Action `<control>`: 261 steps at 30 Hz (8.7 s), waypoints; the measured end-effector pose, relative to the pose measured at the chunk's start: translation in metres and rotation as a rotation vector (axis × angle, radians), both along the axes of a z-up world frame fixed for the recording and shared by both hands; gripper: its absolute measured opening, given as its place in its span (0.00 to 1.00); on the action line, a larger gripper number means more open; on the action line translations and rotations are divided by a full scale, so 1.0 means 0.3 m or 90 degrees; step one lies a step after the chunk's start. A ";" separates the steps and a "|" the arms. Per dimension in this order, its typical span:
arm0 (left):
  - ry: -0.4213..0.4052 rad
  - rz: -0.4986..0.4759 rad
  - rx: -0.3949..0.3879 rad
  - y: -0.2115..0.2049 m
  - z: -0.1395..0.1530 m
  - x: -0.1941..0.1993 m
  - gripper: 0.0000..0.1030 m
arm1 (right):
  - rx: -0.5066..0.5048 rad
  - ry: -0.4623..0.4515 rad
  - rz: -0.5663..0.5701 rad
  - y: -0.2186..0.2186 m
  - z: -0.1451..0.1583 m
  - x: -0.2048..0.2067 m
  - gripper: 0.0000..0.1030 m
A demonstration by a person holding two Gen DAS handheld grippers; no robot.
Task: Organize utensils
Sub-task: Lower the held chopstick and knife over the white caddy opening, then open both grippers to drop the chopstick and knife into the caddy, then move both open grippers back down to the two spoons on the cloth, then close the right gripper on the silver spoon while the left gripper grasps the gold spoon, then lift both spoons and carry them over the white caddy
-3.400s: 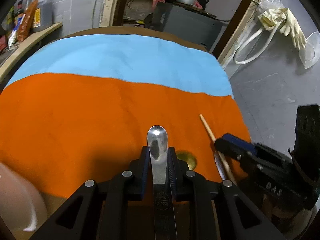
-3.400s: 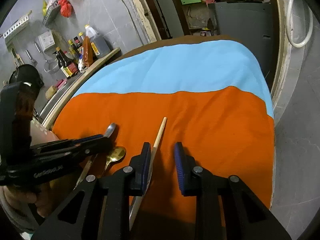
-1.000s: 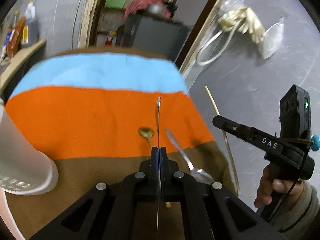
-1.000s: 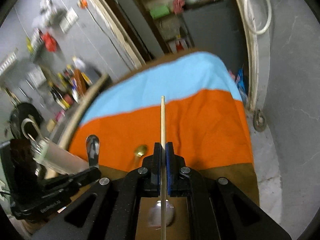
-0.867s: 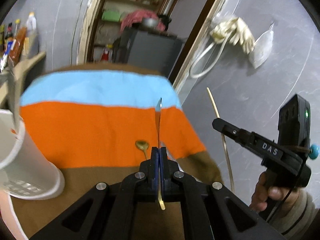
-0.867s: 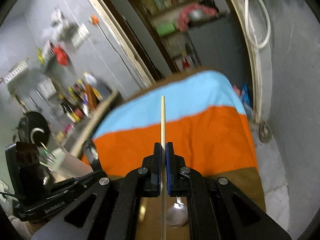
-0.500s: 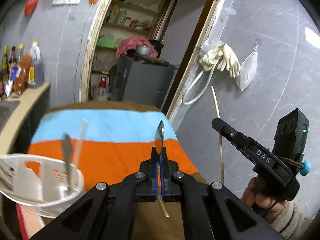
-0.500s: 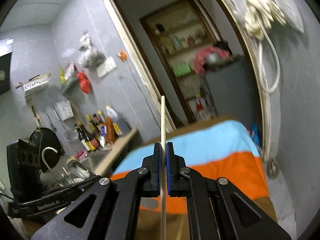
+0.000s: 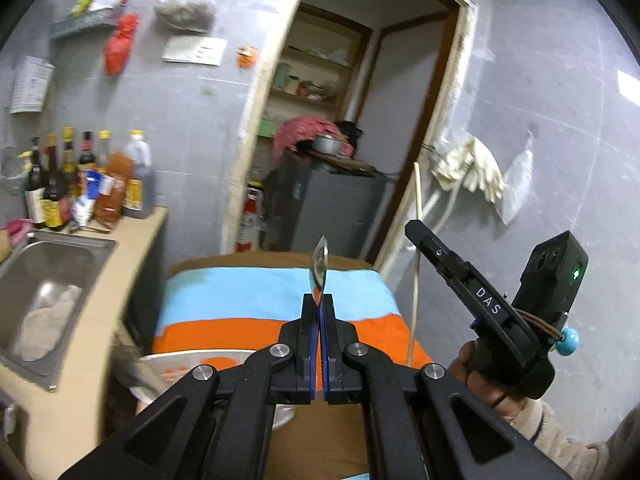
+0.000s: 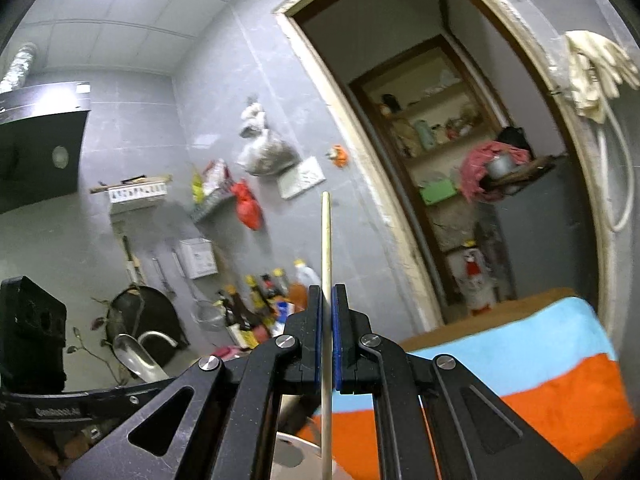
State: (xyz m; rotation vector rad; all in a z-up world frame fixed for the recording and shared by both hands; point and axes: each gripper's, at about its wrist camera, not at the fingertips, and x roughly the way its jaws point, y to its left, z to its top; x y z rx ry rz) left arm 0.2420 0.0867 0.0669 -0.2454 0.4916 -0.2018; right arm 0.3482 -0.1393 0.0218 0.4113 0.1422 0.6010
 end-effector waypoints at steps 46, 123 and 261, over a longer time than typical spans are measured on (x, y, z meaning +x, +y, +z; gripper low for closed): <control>0.181 0.185 -0.016 0.283 -0.304 0.104 0.02 | -0.031 -0.058 0.112 0.323 -0.246 0.092 0.04; -0.053 -0.015 0.078 -0.596 -0.336 0.257 0.99 | -0.141 0.090 -0.247 -0.663 -0.160 -0.027 0.99; 0.069 -0.006 -0.035 -0.276 -0.246 0.050 0.02 | -0.053 0.171 0.057 -0.262 -0.219 0.016 0.02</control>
